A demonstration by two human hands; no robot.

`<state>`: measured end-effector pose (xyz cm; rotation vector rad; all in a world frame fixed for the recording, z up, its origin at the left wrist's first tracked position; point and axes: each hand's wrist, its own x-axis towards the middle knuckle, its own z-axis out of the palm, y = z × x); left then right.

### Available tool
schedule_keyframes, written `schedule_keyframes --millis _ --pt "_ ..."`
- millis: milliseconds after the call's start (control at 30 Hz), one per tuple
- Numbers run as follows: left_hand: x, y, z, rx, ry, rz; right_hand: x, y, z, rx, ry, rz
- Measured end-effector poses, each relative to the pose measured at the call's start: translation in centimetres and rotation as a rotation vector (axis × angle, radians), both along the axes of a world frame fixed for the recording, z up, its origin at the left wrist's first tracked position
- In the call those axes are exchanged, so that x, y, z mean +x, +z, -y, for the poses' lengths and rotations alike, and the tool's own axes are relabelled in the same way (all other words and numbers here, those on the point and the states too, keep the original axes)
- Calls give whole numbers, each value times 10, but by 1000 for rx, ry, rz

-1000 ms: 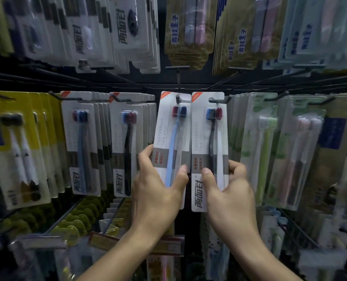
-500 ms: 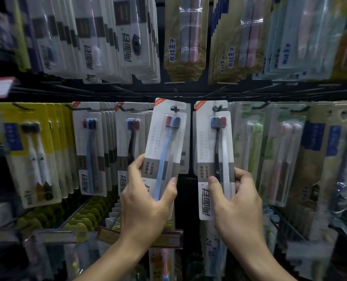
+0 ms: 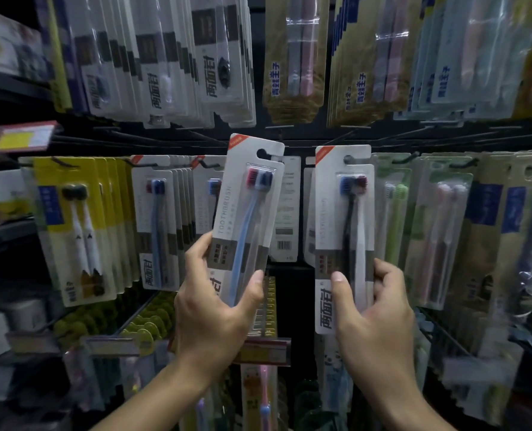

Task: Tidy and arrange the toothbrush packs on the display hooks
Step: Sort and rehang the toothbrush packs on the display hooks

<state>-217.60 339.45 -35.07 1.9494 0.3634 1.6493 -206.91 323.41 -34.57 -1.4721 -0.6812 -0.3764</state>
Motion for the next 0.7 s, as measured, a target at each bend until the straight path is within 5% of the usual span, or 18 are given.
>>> schedule_keyframes --millis 700 --pt "-56 -12 -43 -89 127 42 -46 -5 -48 -62 131 112"
